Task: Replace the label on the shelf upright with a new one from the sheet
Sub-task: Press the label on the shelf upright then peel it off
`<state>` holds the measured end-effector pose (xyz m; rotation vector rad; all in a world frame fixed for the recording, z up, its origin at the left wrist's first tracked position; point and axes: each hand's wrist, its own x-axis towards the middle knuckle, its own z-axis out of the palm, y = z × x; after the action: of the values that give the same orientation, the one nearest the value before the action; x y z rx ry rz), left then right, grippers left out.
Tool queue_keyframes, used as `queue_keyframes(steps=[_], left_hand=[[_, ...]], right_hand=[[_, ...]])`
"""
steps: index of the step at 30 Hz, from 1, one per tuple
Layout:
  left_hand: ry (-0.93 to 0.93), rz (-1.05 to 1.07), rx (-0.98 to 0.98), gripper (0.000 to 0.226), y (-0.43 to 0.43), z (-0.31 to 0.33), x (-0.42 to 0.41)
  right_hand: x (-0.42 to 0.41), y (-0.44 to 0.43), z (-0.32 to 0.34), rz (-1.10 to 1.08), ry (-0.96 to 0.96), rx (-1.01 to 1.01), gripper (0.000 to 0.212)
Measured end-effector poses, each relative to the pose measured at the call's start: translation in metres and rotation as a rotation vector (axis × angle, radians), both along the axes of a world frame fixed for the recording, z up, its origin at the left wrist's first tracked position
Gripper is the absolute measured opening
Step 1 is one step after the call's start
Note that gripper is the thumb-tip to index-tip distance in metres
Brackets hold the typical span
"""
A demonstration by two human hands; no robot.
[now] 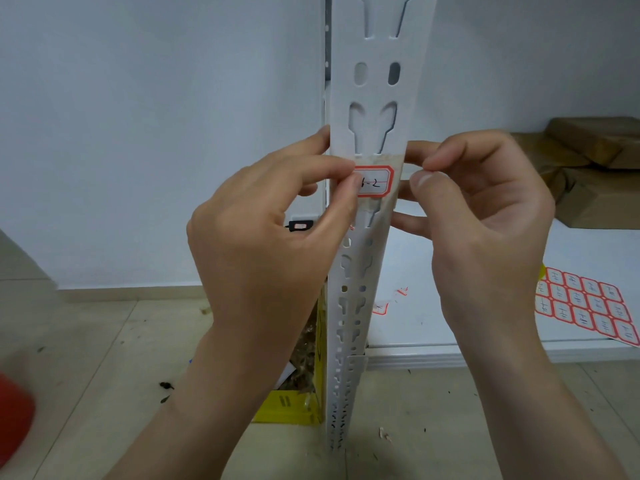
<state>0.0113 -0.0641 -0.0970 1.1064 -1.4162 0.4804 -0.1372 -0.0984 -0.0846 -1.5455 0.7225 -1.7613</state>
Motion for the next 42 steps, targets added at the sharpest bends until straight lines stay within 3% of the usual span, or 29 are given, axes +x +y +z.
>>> queue_keyframes(steps=[42], left_hand=[[0.009,0.043,-0.058,0.009,-0.0056,-0.0041,-0.0028]], right_hand=[[-0.0018,-0.0002,0.0007,0.018,0.020,0.023,0.022]])
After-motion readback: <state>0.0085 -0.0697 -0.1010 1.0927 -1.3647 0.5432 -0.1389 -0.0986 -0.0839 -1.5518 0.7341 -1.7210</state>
